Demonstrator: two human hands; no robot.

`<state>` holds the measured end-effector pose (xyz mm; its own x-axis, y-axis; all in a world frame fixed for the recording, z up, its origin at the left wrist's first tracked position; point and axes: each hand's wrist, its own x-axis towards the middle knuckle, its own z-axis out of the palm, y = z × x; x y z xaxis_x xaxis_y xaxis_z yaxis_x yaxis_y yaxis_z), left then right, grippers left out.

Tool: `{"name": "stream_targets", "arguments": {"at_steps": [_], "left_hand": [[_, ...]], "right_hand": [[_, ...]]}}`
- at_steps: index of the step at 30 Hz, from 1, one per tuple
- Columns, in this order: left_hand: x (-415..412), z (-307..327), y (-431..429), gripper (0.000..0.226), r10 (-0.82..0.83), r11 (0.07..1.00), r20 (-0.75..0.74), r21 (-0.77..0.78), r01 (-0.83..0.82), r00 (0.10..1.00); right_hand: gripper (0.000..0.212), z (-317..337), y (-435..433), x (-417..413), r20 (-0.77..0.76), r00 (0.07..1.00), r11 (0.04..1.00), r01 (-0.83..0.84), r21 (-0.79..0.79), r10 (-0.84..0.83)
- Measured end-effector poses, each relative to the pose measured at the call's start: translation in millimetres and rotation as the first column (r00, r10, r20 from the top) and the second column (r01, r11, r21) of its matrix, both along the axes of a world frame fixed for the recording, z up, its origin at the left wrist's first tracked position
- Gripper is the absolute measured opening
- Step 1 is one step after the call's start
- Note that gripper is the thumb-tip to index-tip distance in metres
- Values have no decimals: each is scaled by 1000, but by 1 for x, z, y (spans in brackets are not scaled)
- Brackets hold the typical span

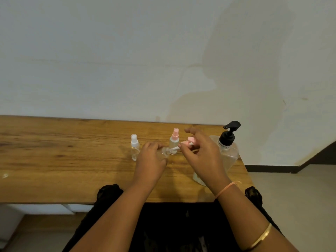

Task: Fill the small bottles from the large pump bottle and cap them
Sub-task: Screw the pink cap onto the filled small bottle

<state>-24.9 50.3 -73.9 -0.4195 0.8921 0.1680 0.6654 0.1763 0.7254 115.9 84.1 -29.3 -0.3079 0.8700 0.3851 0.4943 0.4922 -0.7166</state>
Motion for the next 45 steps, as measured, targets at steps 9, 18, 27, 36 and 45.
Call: {"name": "stream_targets", "arguments": {"at_steps": [9,18,27,36,45], "left_hand": [[-8,-11,0,36,115,993,76,-13,-115,990],[-4,-10,0,41,92,996,139,-8,-92,986],[-1,-8,-1,38,83,996,174,6,-85,981],[-2,-15,0,43,54,998,186,-27,-49,981],[-2,-20,1,42,58,998,184,-46,-51,981]], "right_hand": [[27,-5,-8,15,181,983,999,-20,41,13],[25,-49,-14,-1,556,813,959,-10,-284,173],[19,-76,-14,-6,754,641,956,106,-274,145],[16,-82,-11,-6,765,641,964,156,-214,66],[17,-77,-12,-7,764,643,974,136,-181,52]]}}
